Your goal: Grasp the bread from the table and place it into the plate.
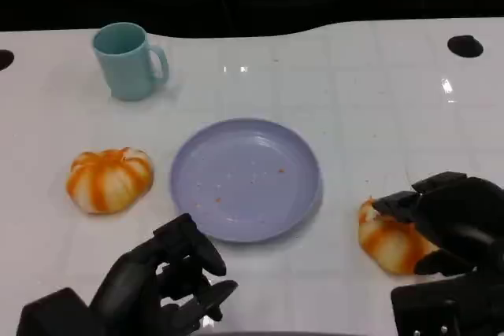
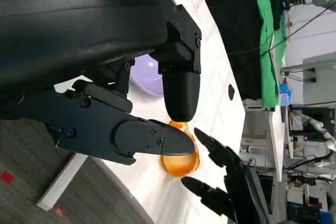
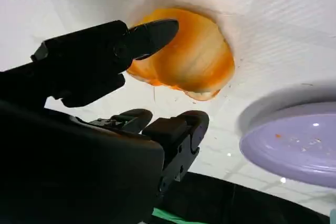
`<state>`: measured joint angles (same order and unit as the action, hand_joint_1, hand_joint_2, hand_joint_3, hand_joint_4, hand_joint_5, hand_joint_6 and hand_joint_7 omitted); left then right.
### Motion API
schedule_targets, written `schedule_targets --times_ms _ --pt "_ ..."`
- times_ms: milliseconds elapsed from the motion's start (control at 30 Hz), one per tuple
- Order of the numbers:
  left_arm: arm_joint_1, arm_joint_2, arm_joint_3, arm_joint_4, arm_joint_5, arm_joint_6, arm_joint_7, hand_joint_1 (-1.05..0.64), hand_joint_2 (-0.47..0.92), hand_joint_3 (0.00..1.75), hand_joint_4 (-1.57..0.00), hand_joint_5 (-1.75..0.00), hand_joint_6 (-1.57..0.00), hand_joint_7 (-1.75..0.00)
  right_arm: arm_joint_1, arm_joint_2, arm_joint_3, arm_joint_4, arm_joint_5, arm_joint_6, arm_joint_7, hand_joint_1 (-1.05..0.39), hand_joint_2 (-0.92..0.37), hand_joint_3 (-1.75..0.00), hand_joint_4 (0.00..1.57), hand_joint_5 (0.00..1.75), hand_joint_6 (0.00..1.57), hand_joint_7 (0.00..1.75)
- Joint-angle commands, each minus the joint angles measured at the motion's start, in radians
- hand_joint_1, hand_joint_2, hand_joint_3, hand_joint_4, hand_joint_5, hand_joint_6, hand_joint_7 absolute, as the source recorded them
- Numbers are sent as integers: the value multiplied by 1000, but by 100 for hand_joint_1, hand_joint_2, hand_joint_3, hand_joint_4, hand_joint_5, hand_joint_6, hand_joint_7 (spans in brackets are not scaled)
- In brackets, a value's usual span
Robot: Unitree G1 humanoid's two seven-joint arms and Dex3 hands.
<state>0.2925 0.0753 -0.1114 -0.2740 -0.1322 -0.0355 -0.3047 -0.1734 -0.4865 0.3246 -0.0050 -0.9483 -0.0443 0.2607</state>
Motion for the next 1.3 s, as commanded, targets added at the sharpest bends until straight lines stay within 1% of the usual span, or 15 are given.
schedule_targets --times_ms 33,333,633,733,800,867,900,933,967,1000,1033,1067,1133,1233,1300 --pt "5 6 2 -17 -1 3 11 -49 92 24 -63 -175 -41 -172 -47 13 33 79 -11 19 -22 -43 -88 -1 38 10 46 0" --pt "12 6 1 -27 -4 6 10 -50 92 24 -63 -175 -42 -171 -112 41 82 186 10 55 -2 -41 -90 -1 42 8 47 1" --pt "16 3 -3 -37 -4 13 14 -52 92 24 -63 -175 -43 -170 -207 63 148 294 -3 91 42 -40 -92 -2 55 10 58 4" --pt "19 5 -5 -44 2 16 17 -53 92 24 -63 -175 -42 -169 -222 71 167 325 1 104 51 -38 -92 -2 63 11 66 5" --pt "21 6 -6 -46 6 13 19 -54 92 24 -62 -175 -43 -168 -223 77 169 338 9 105 31 -38 -92 -3 75 14 77 8" --pt "21 6 -6 -44 11 6 22 -54 92 24 -63 -175 -43 -168 -218 81 167 354 3 88 -50 -33 -92 -5 92 22 90 12" --pt "21 6 -6 -44 11 7 22 -54 92 24 -63 -175 -43 -168 -217 82 166 371 -3 70 -119 -31 -92 -6 97 25 95 14" --pt "21 5 -6 -45 9 9 22 -54 92 24 -63 -175 -43 -168 -218 82 167 391 -9 49 -192 -28 -92 -5 97 49 104 16" --pt "21 5 -6 -46 7 12 22 -54 92 24 -63 -175 -43 -168 -220 82 168 407 -11 34 -242 -24 -92 -3 86 100 112 26" --pt "23 5 -5 -51 2 19 22 -54 92 24 -63 -175 -44 -167 -226 83 170 433 -12 14 -299 -23 -92 -4 81 127 107 48" --pt "24 5 -5 -55 1 23 22 -53 92 24 -63 -175 -44 -167 -236 82 174 457 -17 1 -341 -21 -92 -10 81 150 91 93" --pt "25 6 -4 -58 1 26 22 -53 92 24 -63 -175 -44 -167 -245 82 179 476 -20 -8 -371 -22 -92 -17 80 165 81 115" --pt "25 6 -4 -58 -1 27 21 -53 92 24 -63 -175 -44 -167 -263 82 184 506 -23 -22 -427 -24 -92 -19 82 172 74 137" --pt "23 7 -3 -57 -4 27 20 -53 92 24 -63 -175 -44 -167 -281 88 181 540 -8 -44 -495 -24 -92 -20 83 174 73 139" --pt "23 6 -4 -57 -3 26 20 -52 92 24 -62 -175 -44 -167 -288 88 176 561 7 -80 -555 -24 -92 -23 84 175 71 147"
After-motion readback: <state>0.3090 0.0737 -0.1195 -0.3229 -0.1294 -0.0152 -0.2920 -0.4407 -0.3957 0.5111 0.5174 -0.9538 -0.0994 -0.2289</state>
